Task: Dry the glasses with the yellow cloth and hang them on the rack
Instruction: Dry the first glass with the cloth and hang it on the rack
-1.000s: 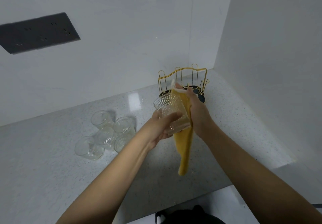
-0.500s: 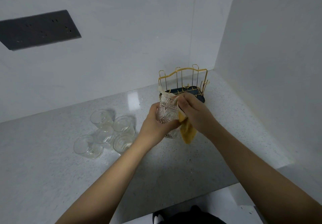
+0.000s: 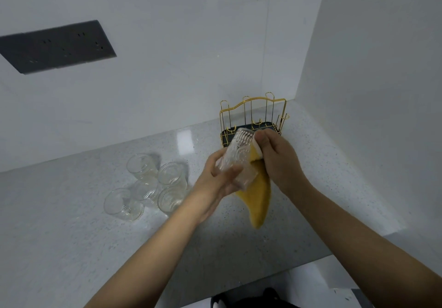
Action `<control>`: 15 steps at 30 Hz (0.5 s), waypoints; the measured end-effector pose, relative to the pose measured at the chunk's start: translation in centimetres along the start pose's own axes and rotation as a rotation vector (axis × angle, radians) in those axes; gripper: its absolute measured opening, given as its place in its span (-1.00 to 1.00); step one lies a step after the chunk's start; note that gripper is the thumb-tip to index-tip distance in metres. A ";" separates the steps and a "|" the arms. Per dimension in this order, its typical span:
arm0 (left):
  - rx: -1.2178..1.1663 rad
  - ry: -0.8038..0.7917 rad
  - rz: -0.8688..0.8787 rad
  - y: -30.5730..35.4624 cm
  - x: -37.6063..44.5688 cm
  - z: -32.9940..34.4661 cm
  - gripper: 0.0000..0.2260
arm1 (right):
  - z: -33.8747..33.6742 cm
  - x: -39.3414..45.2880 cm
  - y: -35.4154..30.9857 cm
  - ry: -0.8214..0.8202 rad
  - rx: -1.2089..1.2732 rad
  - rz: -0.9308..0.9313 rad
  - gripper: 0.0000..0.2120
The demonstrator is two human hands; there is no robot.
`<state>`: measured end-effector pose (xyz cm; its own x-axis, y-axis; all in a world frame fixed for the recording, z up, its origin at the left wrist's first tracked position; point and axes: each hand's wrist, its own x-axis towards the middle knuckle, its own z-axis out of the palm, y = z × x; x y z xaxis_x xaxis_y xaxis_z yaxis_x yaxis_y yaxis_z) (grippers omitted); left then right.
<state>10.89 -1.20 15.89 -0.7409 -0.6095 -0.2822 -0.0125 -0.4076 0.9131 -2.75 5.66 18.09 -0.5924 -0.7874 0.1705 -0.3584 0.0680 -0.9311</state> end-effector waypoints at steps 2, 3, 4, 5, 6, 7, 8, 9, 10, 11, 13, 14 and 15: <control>0.096 0.125 0.168 -1.4 0.0 0.9 -0.45 | 0.6 0.2 -0.1 0.115 -0.065 -0.004 -0.69; 0.068 0.138 0.206 -1.6 0.0 1.1 -0.48 | 0.9 0.3 -0.2 0.148 -0.110 -0.039 -0.67; -0.008 0.126 0.193 -1.4 0.1 1.2 -0.53 | 1.2 0.2 -0.3 0.174 -0.146 -0.085 -0.66; -0.121 0.070 0.137 -0.9 0.2 1.2 -0.57 | 1.2 0.2 -0.3 0.202 -0.167 -0.135 -0.64; -0.242 -0.012 0.047 -0.3 0.2 1.1 -0.59 | 1.2 0.1 -0.1 0.229 -0.174 -0.189 -0.61; -0.347 -0.092 -0.057 0.3 0.1 0.9 -0.59 | 1.1 0.0 0.1 0.250 -0.168 -0.248 -0.55; -0.416 -0.144 -0.158 0.7 -0.1 0.6 -0.59 | 1.1 -0.1 0.4 0.269 -0.153 -0.301 -0.46; -0.431 -0.178 -0.238 1.0 -0.1 0.4 -0.58 | 1.1 -0.1 0.6 0.284 -0.138 -0.334 -0.38; -0.392 -0.199 -0.288 1.0 0.1 0.1 -0.54 | 1.0 0.0 0.7 0.290 -0.133 -0.348 -0.34; -0.320 -0.217 -0.313 1.2 0.2 0.1 -0.50 | 0.9 0.2 0.7 0.290 -0.138 -0.344 -0.33; -0.188 -0.180 -0.248 1.2 0.5 0.3 -0.47 | 0.7 0.7 0.7 0.279 -0.181 -0.298 -0.38; -0.097 -0.116 -0.144 1.0 0.6 0.5 -0.44 | 0.6 0.9 0.7 0.276 -0.210 -0.282 -0.41; 0.040 -0.033 -0.014 0.5 0.8 0.5 -0.38 | 0.6 1.1 0.7 0.276 -0.230 -0.271 -0.42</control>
<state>9.95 -1.52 16.32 -0.7620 -0.5810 -0.2861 -0.0494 -0.3884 0.9202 -3.24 4.45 17.44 -0.6138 -0.6049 0.5073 -0.6599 0.0403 -0.7503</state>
